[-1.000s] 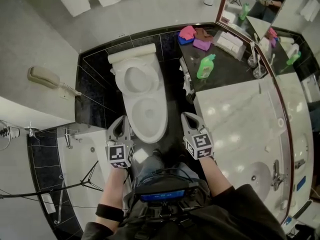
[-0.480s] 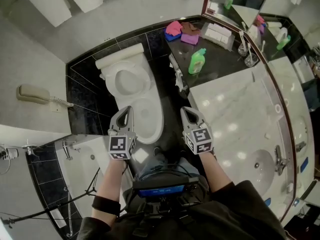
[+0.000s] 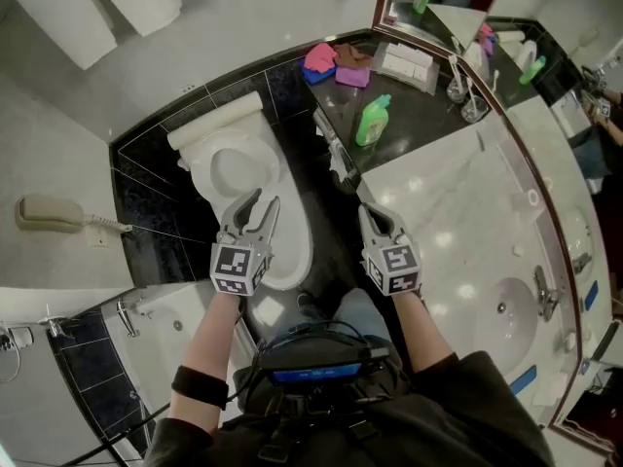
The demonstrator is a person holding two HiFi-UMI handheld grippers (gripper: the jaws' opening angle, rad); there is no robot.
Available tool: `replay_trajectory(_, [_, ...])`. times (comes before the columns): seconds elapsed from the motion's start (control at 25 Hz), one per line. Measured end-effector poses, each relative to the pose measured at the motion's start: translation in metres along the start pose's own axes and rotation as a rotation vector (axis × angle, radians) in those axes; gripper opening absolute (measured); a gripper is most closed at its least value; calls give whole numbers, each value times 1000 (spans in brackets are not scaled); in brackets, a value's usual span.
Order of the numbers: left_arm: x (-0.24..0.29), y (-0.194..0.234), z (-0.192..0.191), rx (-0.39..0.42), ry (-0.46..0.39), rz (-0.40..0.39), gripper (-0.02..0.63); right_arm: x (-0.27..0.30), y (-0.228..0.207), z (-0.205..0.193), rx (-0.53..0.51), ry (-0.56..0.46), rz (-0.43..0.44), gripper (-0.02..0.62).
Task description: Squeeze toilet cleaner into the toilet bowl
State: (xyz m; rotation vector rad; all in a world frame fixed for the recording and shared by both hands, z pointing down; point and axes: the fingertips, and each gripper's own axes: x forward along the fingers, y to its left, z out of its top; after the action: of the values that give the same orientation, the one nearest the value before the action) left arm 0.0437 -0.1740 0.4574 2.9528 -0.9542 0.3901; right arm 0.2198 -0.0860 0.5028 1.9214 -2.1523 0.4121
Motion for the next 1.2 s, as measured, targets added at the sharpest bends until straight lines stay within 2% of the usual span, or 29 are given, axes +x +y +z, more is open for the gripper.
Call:
replay_trajectory(0.16, [36, -7, 5, 22, 3, -105, 195, 8, -25, 3, -6, -2, -55, 3])
replay_trajectory(0.32, [69, -22, 6, 19, 1, -168, 231, 15, -52, 3, -1, 2, -78, 3])
replay_trajectory(0.64, [134, -39, 4, 22, 36, -205, 285, 47, -90, 4, 12, 46, -26, 3])
replay_trajectory(1.2, [233, -86, -8, 28, 102, -355, 313, 67, -162, -9, 51, 90, -67, 3])
